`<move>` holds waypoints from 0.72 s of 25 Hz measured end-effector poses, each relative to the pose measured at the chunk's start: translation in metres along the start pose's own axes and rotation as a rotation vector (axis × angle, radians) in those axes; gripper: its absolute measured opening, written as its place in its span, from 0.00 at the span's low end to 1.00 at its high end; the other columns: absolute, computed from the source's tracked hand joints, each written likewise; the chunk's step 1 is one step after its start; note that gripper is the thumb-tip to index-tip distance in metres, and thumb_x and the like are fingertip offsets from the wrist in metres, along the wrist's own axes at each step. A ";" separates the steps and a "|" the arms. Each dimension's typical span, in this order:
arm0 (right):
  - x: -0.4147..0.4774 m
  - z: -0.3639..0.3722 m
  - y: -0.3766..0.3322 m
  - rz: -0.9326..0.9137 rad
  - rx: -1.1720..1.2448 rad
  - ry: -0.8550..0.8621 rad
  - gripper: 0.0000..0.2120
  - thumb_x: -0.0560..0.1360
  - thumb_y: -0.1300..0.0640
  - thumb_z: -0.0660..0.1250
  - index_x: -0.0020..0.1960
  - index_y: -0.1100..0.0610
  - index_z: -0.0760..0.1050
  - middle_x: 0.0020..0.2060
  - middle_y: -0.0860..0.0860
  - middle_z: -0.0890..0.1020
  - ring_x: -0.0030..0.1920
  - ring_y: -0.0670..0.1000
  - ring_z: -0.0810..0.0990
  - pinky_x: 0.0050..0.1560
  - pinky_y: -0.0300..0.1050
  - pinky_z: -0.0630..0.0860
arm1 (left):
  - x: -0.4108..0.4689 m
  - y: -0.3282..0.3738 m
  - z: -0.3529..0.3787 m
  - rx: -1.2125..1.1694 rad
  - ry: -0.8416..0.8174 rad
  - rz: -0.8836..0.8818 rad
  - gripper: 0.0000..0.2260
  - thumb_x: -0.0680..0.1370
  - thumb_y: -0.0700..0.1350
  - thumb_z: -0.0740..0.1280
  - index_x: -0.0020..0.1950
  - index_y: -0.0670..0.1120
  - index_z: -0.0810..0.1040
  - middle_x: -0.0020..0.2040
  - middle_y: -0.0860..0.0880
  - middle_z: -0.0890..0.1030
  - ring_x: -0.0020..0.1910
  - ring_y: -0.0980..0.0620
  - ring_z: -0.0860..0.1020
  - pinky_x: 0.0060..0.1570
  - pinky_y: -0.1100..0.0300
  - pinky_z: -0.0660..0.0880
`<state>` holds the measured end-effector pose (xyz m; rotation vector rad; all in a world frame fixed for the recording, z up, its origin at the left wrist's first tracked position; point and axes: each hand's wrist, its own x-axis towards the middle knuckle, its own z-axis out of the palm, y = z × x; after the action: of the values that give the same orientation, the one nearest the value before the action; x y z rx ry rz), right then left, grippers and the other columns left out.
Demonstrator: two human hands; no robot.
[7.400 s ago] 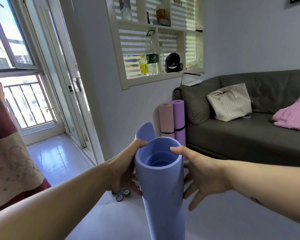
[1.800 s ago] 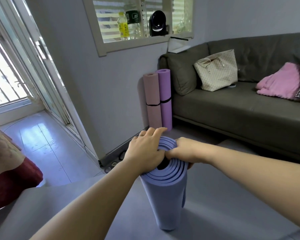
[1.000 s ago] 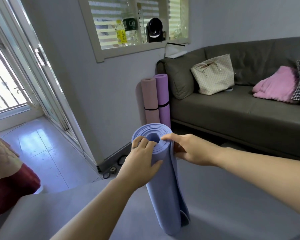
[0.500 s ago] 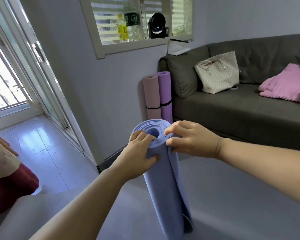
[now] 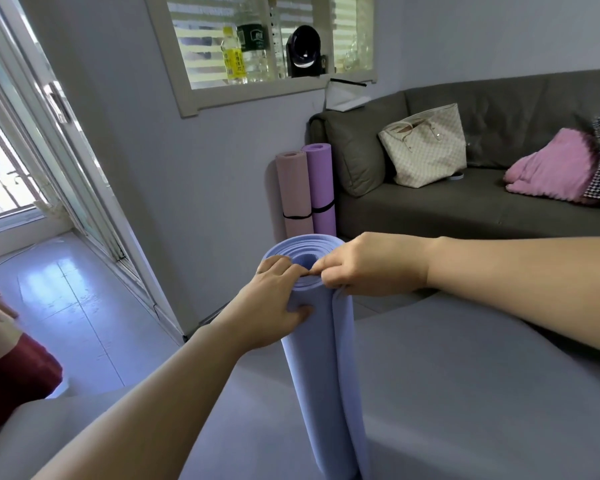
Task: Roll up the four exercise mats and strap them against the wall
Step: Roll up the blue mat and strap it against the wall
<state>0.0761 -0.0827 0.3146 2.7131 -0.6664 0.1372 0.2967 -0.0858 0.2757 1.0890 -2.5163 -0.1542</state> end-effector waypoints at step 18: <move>-0.014 0.002 -0.035 0.365 0.472 0.247 0.07 0.64 0.65 0.75 0.35 0.58 0.77 0.46 0.50 0.79 0.47 0.45 0.73 0.47 0.38 0.70 | -0.001 0.036 0.010 0.034 0.127 -0.143 0.32 0.62 0.69 0.71 0.57 0.52 0.70 0.53 0.58 0.69 0.59 0.59 0.63 0.45 0.64 0.67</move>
<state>0.0804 -0.0483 0.2995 2.8938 -1.1666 0.7951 0.2682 -0.0608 0.2752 1.2525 -2.3379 -0.0790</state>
